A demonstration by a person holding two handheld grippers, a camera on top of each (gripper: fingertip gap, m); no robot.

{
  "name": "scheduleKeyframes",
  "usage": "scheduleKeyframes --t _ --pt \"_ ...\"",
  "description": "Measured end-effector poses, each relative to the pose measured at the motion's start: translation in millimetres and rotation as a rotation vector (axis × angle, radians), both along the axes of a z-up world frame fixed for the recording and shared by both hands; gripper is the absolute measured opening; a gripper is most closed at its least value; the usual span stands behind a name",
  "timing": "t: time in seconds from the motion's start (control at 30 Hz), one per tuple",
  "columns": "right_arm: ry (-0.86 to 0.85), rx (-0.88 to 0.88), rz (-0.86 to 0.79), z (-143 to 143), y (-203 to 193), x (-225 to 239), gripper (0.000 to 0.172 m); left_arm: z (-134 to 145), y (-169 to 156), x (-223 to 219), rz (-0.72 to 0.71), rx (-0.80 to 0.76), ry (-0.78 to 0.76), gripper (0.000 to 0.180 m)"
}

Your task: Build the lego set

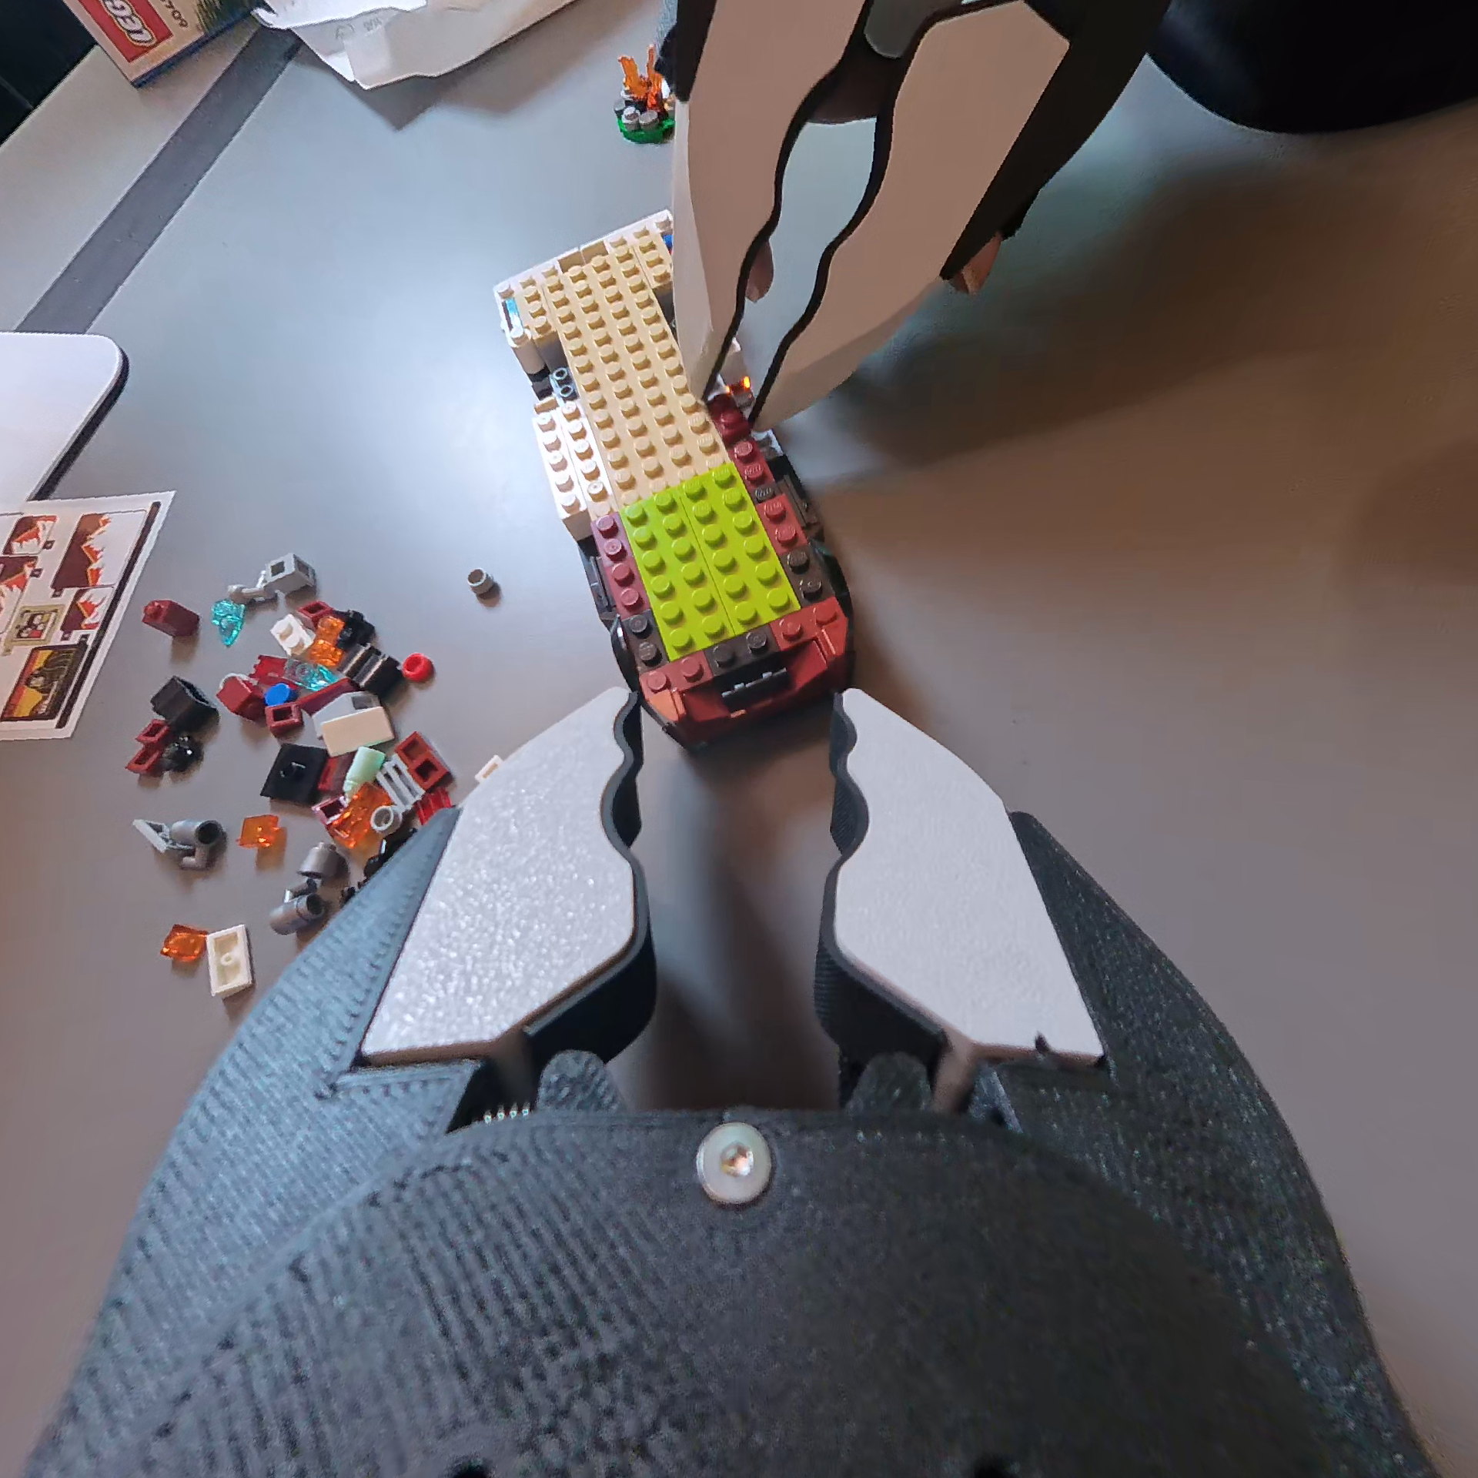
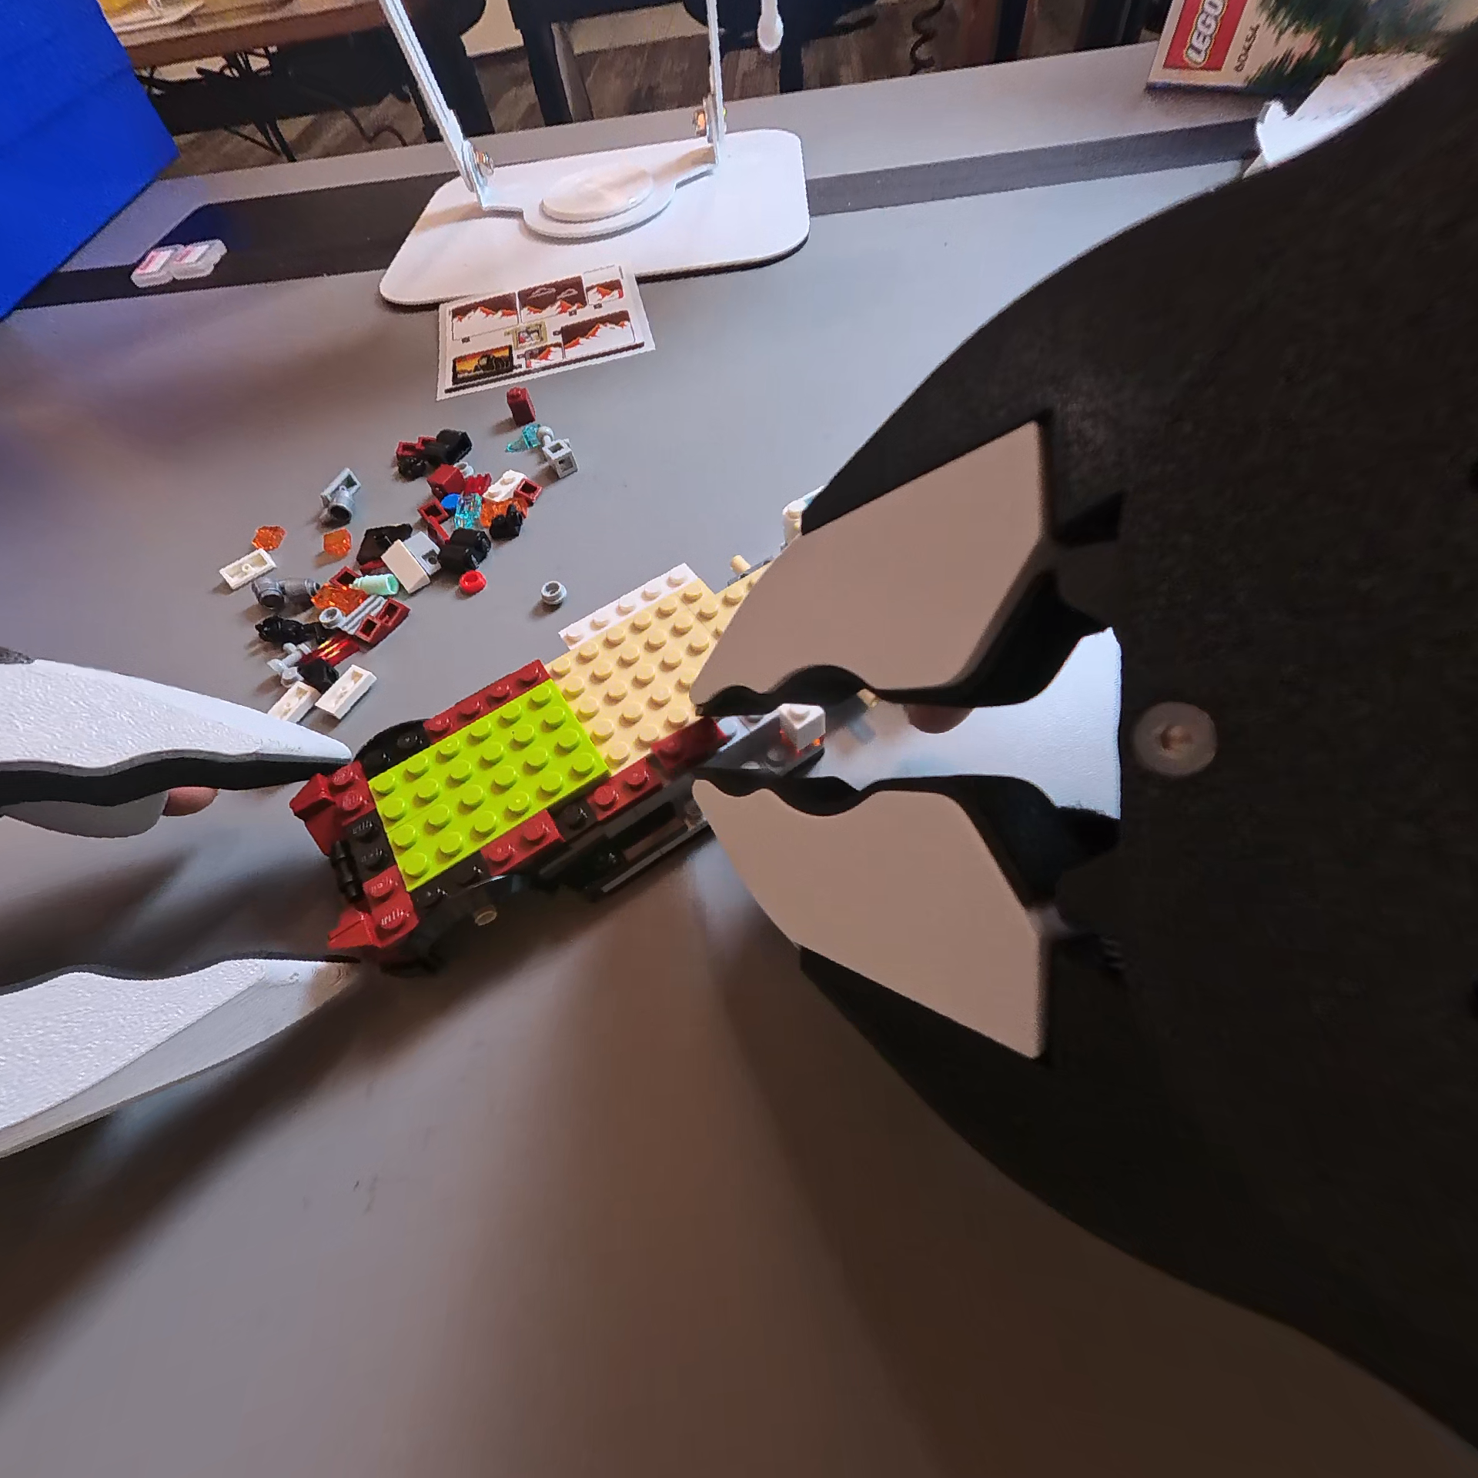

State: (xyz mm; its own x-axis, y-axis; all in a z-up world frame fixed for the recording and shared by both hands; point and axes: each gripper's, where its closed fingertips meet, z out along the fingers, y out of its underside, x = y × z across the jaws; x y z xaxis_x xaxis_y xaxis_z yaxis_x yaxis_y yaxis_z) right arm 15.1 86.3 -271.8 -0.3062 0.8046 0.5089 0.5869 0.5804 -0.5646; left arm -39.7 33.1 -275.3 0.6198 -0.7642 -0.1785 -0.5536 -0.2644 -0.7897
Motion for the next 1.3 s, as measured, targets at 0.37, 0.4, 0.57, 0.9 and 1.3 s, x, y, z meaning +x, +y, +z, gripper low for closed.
scheduleKeyframes --t 0.37,0.4,0.57,0.9,1.3 --pt "0.014 0.041 0.014 4.4 0.7 0.1 0.008 -1.3 0.5 -0.9 -0.003 -0.007 -0.005 0.046" --pt "0.031 0.033 0.020 8.6 -1.4 -1.0 0.008 -1.4 0.4 -1.0 -0.002 -0.008 -0.005 0.046" --pt "0.000 0.095 0.067 12.0 -14.9 -9.3 0.008 -1.6 1.4 -0.7 -0.003 -0.009 -0.006 0.046" --pt "-0.088 0.138 0.099 3.1 -20.5 -12.1 0.009 -2.4 1.0 -0.9 -0.006 -0.014 -0.006 0.047" --pt "-0.085 0.075 0.101 4.2 -22.8 -10.2 0.012 -1.4 0.7 -1.7 -0.006 -0.010 -0.004 0.047"
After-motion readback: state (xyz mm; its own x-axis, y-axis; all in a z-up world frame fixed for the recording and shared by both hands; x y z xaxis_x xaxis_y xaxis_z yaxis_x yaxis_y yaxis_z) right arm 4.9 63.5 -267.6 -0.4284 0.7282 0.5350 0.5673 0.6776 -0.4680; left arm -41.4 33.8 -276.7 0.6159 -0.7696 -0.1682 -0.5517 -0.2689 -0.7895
